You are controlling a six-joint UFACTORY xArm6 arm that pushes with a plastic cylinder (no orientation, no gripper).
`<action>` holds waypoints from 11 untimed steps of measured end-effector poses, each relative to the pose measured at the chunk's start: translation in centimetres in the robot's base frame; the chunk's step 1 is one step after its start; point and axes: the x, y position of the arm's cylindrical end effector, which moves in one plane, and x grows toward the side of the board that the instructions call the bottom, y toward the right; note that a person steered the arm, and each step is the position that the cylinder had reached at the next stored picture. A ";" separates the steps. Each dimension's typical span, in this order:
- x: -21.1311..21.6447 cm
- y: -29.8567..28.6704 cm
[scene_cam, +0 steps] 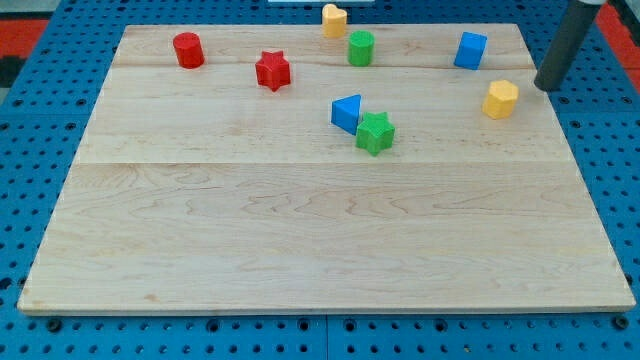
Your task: Push the yellow hexagon to the left center of the board
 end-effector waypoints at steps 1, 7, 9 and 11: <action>0.0 -4.7; 1.4 -20.5; -0.3 -23.6; -0.3 -35.8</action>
